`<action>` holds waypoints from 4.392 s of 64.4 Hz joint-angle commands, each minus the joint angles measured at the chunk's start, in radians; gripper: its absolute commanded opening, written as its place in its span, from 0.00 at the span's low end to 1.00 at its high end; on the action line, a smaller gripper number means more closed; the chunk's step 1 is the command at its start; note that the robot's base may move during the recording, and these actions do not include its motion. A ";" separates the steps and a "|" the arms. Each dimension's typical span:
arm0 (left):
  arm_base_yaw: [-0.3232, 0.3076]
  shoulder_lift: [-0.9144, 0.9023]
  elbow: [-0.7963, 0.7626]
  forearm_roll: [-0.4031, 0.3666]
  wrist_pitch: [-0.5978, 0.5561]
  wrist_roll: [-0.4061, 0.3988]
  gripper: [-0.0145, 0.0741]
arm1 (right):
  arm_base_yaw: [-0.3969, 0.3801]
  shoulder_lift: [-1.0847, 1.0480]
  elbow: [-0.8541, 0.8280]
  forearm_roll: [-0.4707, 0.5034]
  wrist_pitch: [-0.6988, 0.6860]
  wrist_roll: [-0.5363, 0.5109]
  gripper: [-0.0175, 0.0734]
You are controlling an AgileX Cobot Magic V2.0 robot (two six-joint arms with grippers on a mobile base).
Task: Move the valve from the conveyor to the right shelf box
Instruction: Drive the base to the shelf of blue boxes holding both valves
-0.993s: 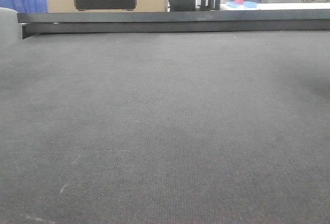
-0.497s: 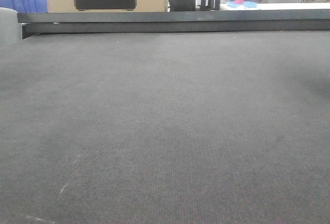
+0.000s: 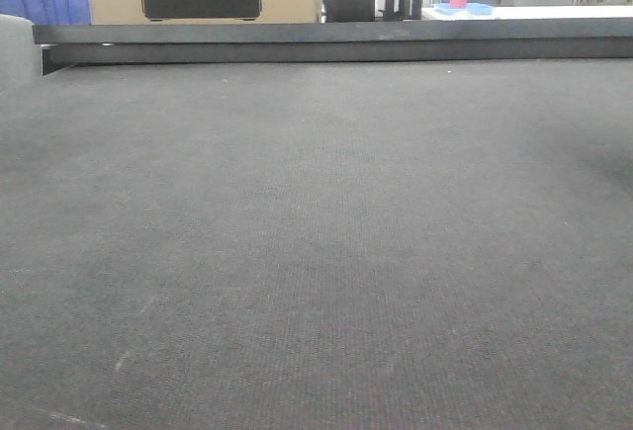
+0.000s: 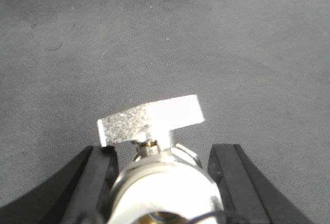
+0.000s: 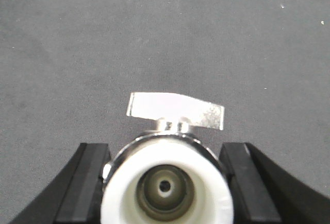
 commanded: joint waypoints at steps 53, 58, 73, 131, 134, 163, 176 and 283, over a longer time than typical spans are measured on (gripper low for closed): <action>-0.005 -0.011 -0.011 -0.005 -0.045 -0.006 0.04 | -0.003 -0.014 -0.020 -0.004 -0.083 0.001 0.01; -0.005 -0.011 -0.011 -0.005 -0.045 -0.006 0.04 | -0.003 -0.014 -0.020 -0.004 -0.083 0.001 0.01; -0.005 -0.011 -0.011 -0.005 -0.045 -0.006 0.04 | -0.003 -0.014 -0.020 -0.004 -0.083 0.001 0.01; -0.005 -0.011 -0.011 -0.005 -0.045 -0.006 0.04 | -0.003 -0.014 -0.020 -0.004 -0.083 0.001 0.01; -0.005 -0.011 -0.011 -0.005 -0.045 -0.006 0.04 | -0.003 -0.014 -0.020 -0.004 -0.083 0.001 0.01; -0.005 -0.011 -0.011 -0.005 -0.045 -0.006 0.04 | -0.003 -0.014 -0.020 -0.004 -0.083 0.001 0.01; -0.005 -0.011 -0.011 -0.005 -0.045 -0.006 0.04 | -0.003 -0.014 -0.020 -0.004 -0.083 0.001 0.01; -0.005 -0.011 -0.011 -0.005 -0.045 -0.006 0.04 | -0.003 -0.014 -0.020 -0.004 -0.083 0.001 0.01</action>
